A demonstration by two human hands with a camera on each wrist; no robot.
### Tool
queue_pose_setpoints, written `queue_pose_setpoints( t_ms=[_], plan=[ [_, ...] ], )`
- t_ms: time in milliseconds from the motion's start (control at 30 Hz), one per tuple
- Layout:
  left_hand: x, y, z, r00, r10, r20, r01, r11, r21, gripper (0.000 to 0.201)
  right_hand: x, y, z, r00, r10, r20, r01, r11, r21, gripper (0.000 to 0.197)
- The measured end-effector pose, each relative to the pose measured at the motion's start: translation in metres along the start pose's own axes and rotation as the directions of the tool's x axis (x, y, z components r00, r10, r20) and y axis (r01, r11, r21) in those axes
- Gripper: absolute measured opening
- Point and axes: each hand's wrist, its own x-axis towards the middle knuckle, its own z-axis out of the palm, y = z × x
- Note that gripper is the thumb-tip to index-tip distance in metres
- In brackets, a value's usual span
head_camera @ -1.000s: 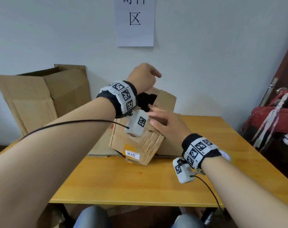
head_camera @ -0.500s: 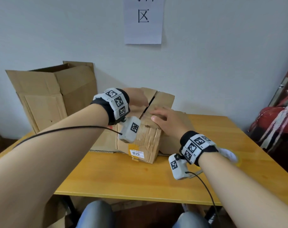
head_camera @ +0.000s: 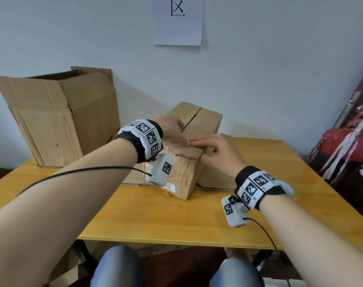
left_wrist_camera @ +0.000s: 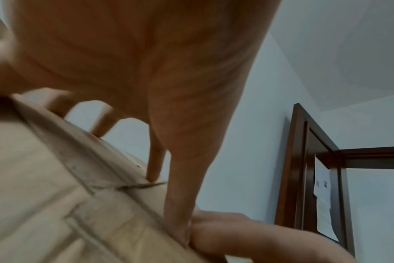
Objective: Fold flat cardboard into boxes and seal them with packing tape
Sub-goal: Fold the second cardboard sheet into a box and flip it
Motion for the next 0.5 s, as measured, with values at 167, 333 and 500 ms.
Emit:
queue_pose_setpoints(
  t_ms=[167, 333, 500],
  plan=[
    [-0.001, -0.002, -0.010, 0.987, 0.154, -0.039, -0.155, 0.987, -0.032, 0.044, -0.009, 0.002, 0.000, 0.995, -0.101, 0.000, 0.101, 0.994, 0.043, 0.030],
    [0.000, -0.008, -0.007, 0.966, 0.253, -0.055, -0.259, 0.949, -0.180, 0.035, -0.004, -0.001, 0.013, 0.977, -0.197, -0.088, 0.197, 0.980, -0.004, 0.022],
    [0.004, -0.009, 0.007, 0.956, 0.294, -0.023, -0.292, 0.936, -0.196, 0.037, 0.003, -0.011, 0.020, 0.987, -0.145, -0.075, 0.149, 0.987, 0.053, 0.033]
  ],
)
